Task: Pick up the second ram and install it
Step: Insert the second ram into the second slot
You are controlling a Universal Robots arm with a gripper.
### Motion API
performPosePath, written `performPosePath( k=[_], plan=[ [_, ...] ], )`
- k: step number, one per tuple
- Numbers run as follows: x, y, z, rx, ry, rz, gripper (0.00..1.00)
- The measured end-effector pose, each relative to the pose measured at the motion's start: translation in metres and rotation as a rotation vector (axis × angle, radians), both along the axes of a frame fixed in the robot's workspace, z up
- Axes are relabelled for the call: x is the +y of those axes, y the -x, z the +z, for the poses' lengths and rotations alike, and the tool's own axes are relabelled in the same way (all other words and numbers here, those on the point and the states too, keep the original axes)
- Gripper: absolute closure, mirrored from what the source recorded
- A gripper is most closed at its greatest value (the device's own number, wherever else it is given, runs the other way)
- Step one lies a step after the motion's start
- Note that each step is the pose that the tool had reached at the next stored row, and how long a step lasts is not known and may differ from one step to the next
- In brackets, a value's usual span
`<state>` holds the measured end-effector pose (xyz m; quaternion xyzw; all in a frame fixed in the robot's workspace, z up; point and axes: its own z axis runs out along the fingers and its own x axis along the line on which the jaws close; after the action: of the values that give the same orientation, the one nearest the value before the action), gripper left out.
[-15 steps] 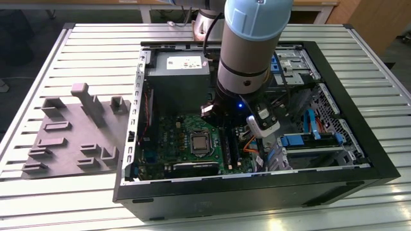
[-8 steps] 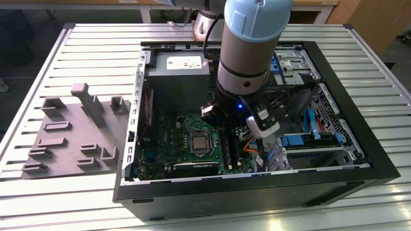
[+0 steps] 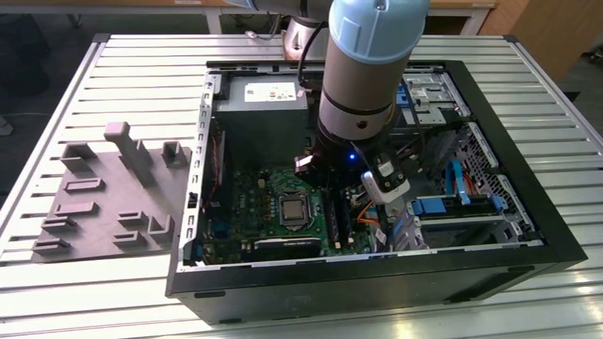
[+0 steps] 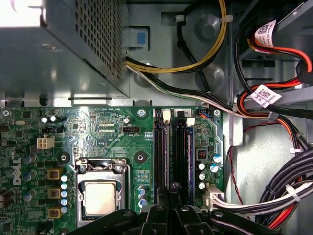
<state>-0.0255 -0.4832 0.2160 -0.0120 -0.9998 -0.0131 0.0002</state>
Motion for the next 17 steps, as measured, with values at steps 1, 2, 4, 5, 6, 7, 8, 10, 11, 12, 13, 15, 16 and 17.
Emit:
performPosePath(
  k=[1, 2, 4, 5, 6, 7, 8, 10, 11, 12, 13, 15, 16, 17],
  plan=[
    [0.0000, 0.0000, 0.0000, 0.0000, 0.0000, 0.000, 0.88],
    [0.0000, 0.0000, 0.0000, 0.0000, 0.0000, 0.000, 0.88],
    [0.0000, 0.0000, -0.0006, -0.0001, -0.0003, 0.000, 0.88],
    [0.0000, 0.0000, -0.0007, 0.0000, -0.0002, 0.000, 0.88],
    [0.0000, 0.0000, -0.0009, 0.0000, 0.0000, 0.000, 0.88],
    [0.0000, 0.0000, -0.0011, -0.0001, 0.0001, 0.000, 0.88],
    [0.0000, 0.0000, -0.0013, -0.0001, 0.0000, 0.000, 0.88],
    [0.0000, 0.0000, -0.0013, 0.0000, 0.0001, 0.000, 0.88],
    [0.0000, 0.0000, -0.0013, 0.0000, 0.0001, 0.000, 0.88],
    [0.0000, 0.0000, -0.0014, 0.0000, 0.0000, 0.000, 0.88],
    [0.0000, 0.0000, -0.0014, 0.0000, 0.0000, 0.000, 0.88],
    [-0.0001, 0.0000, -0.0014, 0.0000, 0.0003, 0.000, 0.86],
    [0.0000, 0.0000, -0.0014, 0.0000, 0.0001, 0.000, 0.86],
    [0.0000, 0.0000, -0.0015, 0.0000, 0.0000, 0.000, 0.86]
  ],
)
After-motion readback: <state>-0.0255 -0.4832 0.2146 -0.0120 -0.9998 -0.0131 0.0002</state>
